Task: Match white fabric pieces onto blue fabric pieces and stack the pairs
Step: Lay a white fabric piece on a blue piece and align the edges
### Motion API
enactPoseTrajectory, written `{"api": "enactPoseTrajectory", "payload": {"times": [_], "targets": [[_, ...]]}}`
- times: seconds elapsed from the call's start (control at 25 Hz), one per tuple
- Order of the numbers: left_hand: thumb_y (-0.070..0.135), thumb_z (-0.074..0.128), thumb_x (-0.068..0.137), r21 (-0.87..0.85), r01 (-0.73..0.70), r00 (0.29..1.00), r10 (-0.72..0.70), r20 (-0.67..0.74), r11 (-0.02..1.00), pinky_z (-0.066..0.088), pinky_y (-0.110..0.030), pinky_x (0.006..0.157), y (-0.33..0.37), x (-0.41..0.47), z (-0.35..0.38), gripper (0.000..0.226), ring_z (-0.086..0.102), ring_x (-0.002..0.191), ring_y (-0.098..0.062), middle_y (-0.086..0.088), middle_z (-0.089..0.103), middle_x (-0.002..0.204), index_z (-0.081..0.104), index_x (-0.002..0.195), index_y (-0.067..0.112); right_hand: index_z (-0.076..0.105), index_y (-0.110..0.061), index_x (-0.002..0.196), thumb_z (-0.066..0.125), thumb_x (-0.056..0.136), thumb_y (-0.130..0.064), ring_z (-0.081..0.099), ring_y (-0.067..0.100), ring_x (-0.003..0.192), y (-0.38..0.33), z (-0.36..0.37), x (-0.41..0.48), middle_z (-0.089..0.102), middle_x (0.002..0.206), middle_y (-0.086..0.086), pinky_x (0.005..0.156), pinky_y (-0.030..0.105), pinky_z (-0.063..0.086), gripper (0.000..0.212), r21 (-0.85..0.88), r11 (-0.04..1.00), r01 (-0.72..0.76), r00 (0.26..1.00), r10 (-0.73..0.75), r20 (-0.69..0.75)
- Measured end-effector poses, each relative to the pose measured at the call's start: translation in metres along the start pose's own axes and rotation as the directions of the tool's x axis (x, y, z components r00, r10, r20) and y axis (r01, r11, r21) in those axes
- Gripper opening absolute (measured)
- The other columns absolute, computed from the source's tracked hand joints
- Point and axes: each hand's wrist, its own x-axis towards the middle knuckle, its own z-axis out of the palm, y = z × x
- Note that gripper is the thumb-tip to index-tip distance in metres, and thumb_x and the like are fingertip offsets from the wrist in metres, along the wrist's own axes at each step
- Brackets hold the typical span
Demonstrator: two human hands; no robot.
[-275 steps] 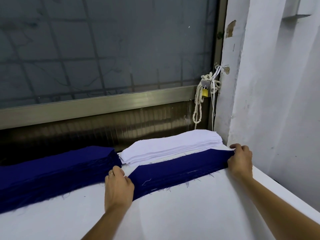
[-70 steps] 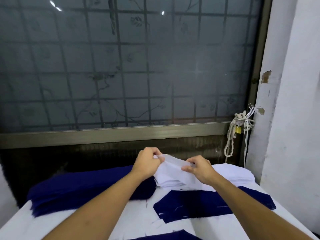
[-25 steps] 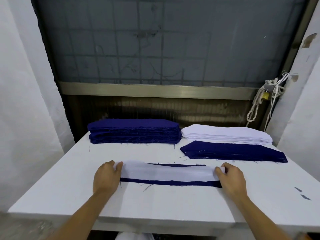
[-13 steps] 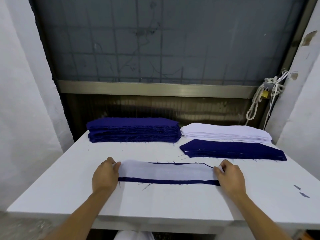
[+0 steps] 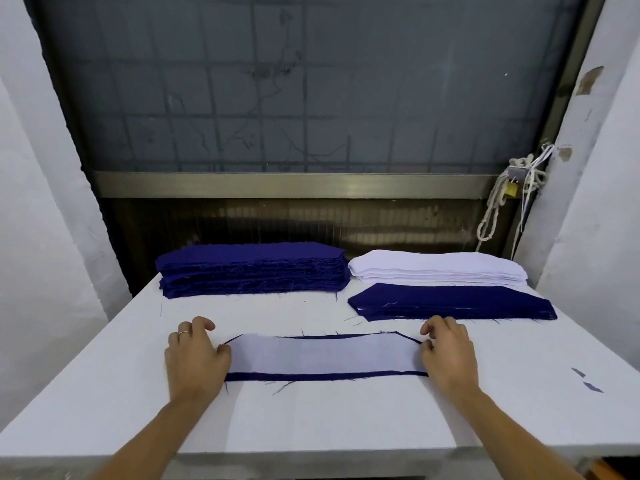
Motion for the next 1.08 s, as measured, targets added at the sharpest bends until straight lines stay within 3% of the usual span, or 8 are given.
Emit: {"api": "enactPoseTrajectory", "payload": {"times": [0.12,0.24,0.4,0.52,0.64,0.76,0.92,1.08], "targets": [[0.013,0.069,0.086,-0.071,-0.096,0.995,0.098,0.028,0.993,0.046,-0.038,0.085,0.021,0.012,0.002,0.026,0.049,0.098,-0.02,0.004,0.057,0.103,0.055,0.106,0.021,0.059,-0.023,0.094,0.057,0.091,-0.006,0.049,0.015,0.096,-0.002,-0.001,0.013,0.057,0.094,-0.007,0.079,0.03,0.046,0.017,-0.027,0.999,0.019,1.0,-0.019,0.021],[0.018,0.066,0.091,-0.192,-0.147,0.971,0.178,0.158,0.97,0.049,-0.03,0.073,0.06,0.031,0.016,0.015,0.056,0.087,-0.01,0.011,0.06,0.093,0.054,0.095,0.028,0.059,-0.026,0.092,0.061,0.093,-0.012,0.054,0.01,0.087,-0.006,-0.003,0.04,0.061,0.087,-0.011,0.073,0.027,0.049,0.014,0.016,1.0,0.027,0.998,-0.027,0.05],[0.025,0.064,0.094,-0.302,-0.192,0.895,0.293,0.337,0.934,0.055,-0.029,0.067,0.135,0.066,0.05,0.011,0.063,0.075,-0.008,0.01,0.066,0.081,0.058,0.087,0.031,0.059,-0.025,0.092,0.058,0.096,-0.018,0.059,0.009,0.074,-0.013,-0.003,0.086,0.063,0.077,-0.01,0.062,0.028,0.051,0.009,0.037,0.999,0.017,0.996,-0.02,0.083],[0.028,0.063,0.097,-0.332,-0.216,0.861,0.34,0.379,0.918,0.055,-0.025,0.067,0.195,0.088,0.079,0.01,0.065,0.075,-0.008,0.009,0.067,0.08,0.061,0.088,0.027,0.059,-0.026,0.097,0.053,0.1,-0.026,0.058,0.009,0.075,-0.012,0.0,0.123,0.063,0.082,-0.008,0.063,0.026,0.05,0.007,-0.004,0.999,0.032,0.996,-0.032,0.087],[0.027,0.06,0.1,-0.349,-0.215,0.845,0.353,0.402,0.912,0.058,-0.03,0.071,0.25,0.11,0.116,0.014,0.066,0.076,-0.009,0.007,0.069,0.081,0.064,0.086,0.023,0.06,-0.026,0.103,0.052,0.101,-0.029,0.058,0.01,0.08,-0.004,0.006,0.16,0.065,0.092,-0.007,0.067,0.023,0.05,0.009,-0.058,0.997,0.044,0.996,-0.04,0.075],[0.03,0.06,0.099,-0.294,-0.249,0.847,0.355,0.396,0.923,0.06,-0.038,0.077,0.29,0.126,0.157,0.018,0.067,0.08,-0.015,0.002,0.071,0.088,0.069,0.089,0.018,0.061,-0.026,0.108,0.052,0.101,-0.031,0.057,0.009,0.092,0.009,0.016,0.189,0.065,0.105,-0.007,0.083,0.026,0.053,0.013,-0.107,0.991,0.083,0.995,-0.077,0.06],[0.04,0.068,0.095,-0.146,-0.291,0.851,0.325,0.412,0.946,0.05,-0.028,0.074,0.319,0.139,0.201,0.031,0.066,0.102,-0.019,0.0,0.068,0.116,0.069,0.116,0.017,0.06,-0.025,0.121,0.05,0.102,-0.036,0.053,0.01,0.109,0.027,0.034,0.218,0.06,0.123,-0.007,0.097,0.026,0.048,0.024,-0.186,0.976,0.117,0.993,-0.108,0.058],[0.036,0.076,0.09,-0.086,-0.258,0.854,0.269,0.445,0.962,0.057,-0.029,0.073,0.328,0.14,0.224,0.024,0.069,0.088,-0.017,-0.001,0.073,0.101,0.073,0.097,0.013,0.06,-0.026,0.121,0.049,0.102,-0.037,0.051,0.011,0.112,0.038,0.052,0.237,0.059,0.125,-0.006,0.098,0.027,0.046,0.025,-0.227,0.966,0.121,0.992,-0.11,0.058]]}}
